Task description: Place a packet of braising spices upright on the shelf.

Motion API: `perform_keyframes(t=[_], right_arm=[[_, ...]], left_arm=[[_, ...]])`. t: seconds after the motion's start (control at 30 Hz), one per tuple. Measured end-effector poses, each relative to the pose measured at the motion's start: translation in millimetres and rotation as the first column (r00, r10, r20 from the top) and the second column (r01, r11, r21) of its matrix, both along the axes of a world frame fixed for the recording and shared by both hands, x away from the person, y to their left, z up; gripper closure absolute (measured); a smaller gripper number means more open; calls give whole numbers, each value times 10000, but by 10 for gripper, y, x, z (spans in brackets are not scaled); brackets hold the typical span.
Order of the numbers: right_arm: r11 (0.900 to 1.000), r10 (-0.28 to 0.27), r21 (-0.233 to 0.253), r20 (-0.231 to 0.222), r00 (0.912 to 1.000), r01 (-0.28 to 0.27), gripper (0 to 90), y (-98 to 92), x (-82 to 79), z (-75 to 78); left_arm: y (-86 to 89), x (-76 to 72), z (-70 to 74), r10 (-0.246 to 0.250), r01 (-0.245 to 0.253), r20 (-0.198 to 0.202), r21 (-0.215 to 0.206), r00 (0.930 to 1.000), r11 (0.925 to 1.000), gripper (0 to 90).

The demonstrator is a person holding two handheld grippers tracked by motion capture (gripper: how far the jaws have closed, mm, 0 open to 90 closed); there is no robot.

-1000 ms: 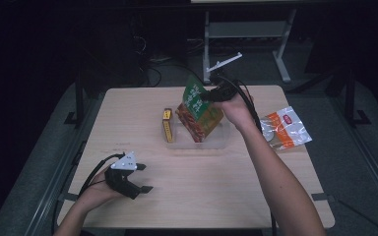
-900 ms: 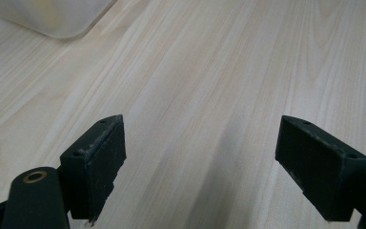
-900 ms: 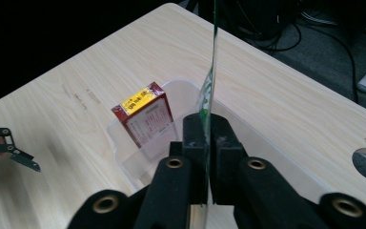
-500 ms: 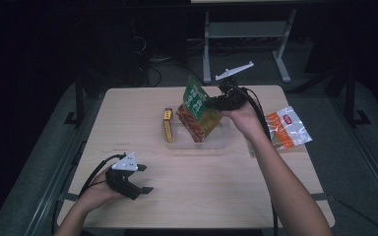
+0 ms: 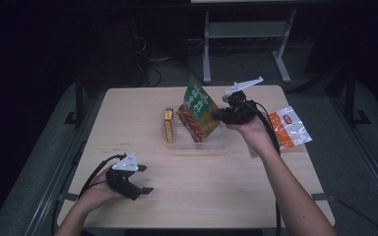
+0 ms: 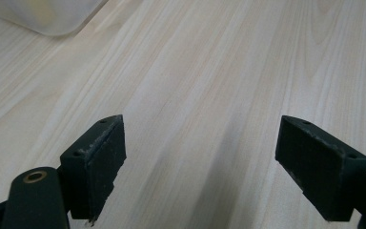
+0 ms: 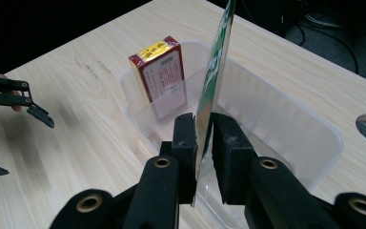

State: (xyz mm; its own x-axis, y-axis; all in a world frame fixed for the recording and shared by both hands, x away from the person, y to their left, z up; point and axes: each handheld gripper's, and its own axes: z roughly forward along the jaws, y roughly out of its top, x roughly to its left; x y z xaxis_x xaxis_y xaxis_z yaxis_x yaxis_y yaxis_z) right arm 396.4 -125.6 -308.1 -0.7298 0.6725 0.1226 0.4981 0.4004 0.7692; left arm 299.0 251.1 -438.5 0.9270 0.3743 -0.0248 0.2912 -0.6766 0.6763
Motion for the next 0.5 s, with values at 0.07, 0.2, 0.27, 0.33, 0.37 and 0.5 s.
perform_keyframes(t=[0.07,0.2,0.27,0.33,0.37,0.5], right_arm=[[10000,30,17,-25,10000,-30,790,-18,-1,-20],[9999,12,101,-122,9999,-11,804,-31,-1,-72],[10000,-36,44,-155,9999,37,841,-33,-2,-89],[10000,-19,-46,-156,9999,19,881,-37,8,-97],[10000,-36,-51,-177,9998,35,888,-36,9,-94],[9999,-108,-94,-68,9999,107,896,-31,28,-74]], left_arm=[[-2,-2,1,1,-1,-10,21,10000,10000,169],[-13,-8,-8,78,-78,-79,-59,9999,10000,169],[-9,-2,-7,15,-15,-43,51,10000,10000,169],[-14,-6,-11,69,-69,-70,-13,10000,10000,169],[-11,-6,-8,53,-53,-56,21,10000,10000,169],[-7,-4,-6,80,-80,-50,3,10000,10000,169]])
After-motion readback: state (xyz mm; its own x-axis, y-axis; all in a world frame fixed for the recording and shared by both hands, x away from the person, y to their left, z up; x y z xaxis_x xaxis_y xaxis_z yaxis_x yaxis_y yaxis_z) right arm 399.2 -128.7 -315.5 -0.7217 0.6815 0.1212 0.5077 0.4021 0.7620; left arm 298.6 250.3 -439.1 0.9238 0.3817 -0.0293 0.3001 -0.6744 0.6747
